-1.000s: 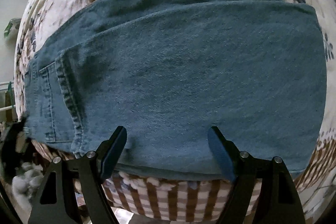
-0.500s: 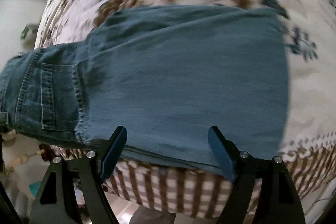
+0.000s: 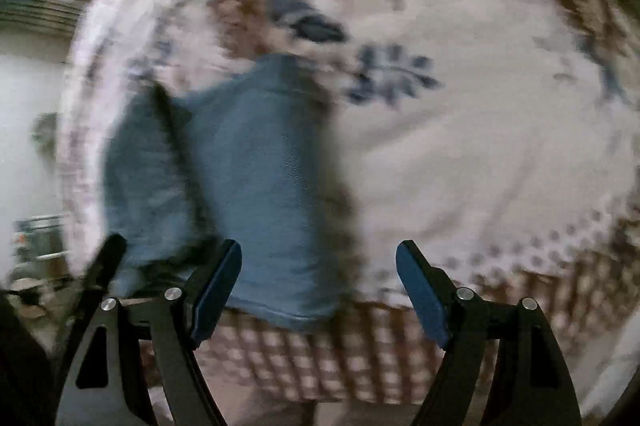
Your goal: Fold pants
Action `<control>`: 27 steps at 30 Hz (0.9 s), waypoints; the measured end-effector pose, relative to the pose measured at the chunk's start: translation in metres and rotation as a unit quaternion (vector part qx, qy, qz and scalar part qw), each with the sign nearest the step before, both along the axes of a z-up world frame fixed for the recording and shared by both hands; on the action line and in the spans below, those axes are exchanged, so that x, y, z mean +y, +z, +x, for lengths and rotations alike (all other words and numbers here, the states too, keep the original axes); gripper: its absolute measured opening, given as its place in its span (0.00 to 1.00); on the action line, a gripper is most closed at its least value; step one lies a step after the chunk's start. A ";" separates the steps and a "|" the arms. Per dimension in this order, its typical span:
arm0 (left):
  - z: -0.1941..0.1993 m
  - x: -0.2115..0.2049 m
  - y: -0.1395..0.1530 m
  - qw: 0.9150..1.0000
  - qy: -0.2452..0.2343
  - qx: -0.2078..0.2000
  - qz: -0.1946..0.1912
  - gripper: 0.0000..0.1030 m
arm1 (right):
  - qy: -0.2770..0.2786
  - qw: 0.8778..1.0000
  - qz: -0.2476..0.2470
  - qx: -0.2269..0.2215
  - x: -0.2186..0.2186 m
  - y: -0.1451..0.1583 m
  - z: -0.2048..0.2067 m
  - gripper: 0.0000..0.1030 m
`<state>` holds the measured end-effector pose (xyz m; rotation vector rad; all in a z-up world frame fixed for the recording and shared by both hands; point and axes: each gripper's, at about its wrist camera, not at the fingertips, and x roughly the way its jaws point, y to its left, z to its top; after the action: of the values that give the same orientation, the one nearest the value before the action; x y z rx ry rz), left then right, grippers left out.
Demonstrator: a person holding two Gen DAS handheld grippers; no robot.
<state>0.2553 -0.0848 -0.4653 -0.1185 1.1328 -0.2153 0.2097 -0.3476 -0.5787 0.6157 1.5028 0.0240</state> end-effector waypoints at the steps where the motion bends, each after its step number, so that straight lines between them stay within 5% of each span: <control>1: 0.002 0.012 0.002 1.000 0.017 0.005 0.015 0.33 | 0.005 1.000 0.027 -0.010 0.003 0.002 0.006 0.80; 3: 0.007 0.039 0.002 0.995 0.062 0.010 0.074 0.74 | 0.020 0.997 0.072 -0.018 0.016 -0.001 0.020 0.80; 5: 0.014 0.068 -0.003 0.986 0.100 0.014 0.130 0.95 | 0.041 0.993 0.108 -0.022 0.037 -0.010 0.039 0.80; 10: 0.036 0.132 -0.044 0.959 0.152 0.069 0.230 0.95 | 0.088 0.985 0.147 0.003 0.092 -0.067 0.091 0.81; 13: 0.040 0.155 -0.065 0.954 0.161 0.097 0.236 0.95 | 0.053 0.985 0.159 0.035 0.110 -0.099 0.100 0.88; 14: 0.040 0.160 -0.071 0.953 0.164 0.107 0.230 0.95 | 0.042 0.985 0.168 0.026 0.112 -0.097 0.100 0.74; 15: 0.039 0.163 -0.075 0.953 0.166 0.113 0.227 0.95 | 0.044 0.983 0.176 0.016 0.118 -0.093 0.099 0.39; 18: 0.038 0.166 -0.082 0.949 0.169 0.125 0.233 0.95 | 0.100 0.984 0.148 -0.006 0.142 -0.073 0.089 0.27; 27: 0.028 0.168 -0.032 0.973 0.160 0.106 0.129 0.95 | 0.029 0.992 0.100 -0.073 0.056 0.020 0.035 0.18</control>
<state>0.2835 0.0828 -0.4972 -0.0929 1.3260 0.2384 0.2446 -0.2913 -0.5582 0.7149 1.3850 0.2611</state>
